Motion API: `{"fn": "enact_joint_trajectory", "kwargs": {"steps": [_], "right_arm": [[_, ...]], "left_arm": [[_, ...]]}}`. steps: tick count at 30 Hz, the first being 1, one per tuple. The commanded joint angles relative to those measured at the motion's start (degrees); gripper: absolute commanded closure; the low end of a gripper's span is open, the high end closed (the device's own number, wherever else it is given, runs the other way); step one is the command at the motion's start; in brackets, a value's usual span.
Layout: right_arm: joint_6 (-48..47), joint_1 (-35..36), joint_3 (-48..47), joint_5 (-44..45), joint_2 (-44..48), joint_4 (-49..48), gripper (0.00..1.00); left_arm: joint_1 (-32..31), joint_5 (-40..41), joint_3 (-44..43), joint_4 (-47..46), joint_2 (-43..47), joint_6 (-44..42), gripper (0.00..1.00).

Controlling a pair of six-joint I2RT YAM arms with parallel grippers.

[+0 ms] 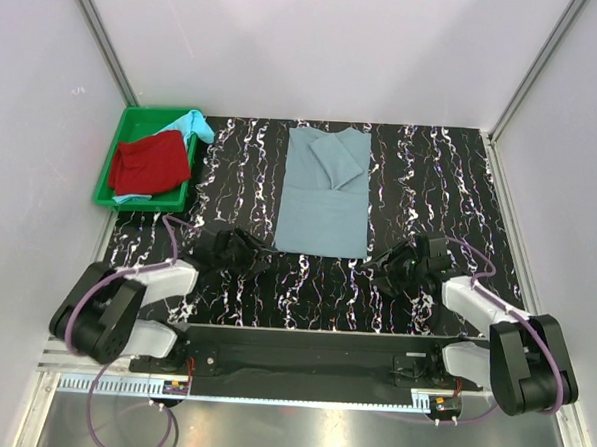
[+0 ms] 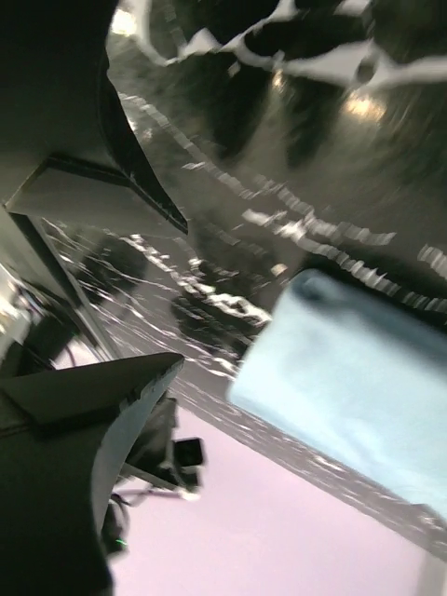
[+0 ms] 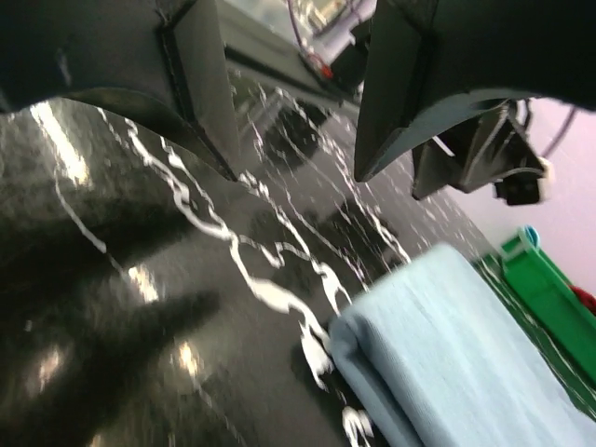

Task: Fold and stack the t-shirts
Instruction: Fold the tshirt

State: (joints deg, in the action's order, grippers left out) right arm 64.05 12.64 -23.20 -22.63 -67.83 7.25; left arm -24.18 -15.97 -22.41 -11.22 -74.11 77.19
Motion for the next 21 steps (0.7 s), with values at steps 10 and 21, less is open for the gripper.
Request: {"fn": "enact_joint_trajectory", "kwargs": {"steps": [10, 21], "right_arm": [[5.91, 0.63, 1.84, 5.93, -8.80, -20.78, 0.49], [6.00, 0.63, -0.18, 7.16, -16.36, -24.29, 0.53]], "left_arm": [[0.02, 6.21, 0.53, -14.26, -11.49, 7.98, 0.45], [0.80, 5.95, -1.49, -14.18, -17.39, 9.30, 0.50]]}}
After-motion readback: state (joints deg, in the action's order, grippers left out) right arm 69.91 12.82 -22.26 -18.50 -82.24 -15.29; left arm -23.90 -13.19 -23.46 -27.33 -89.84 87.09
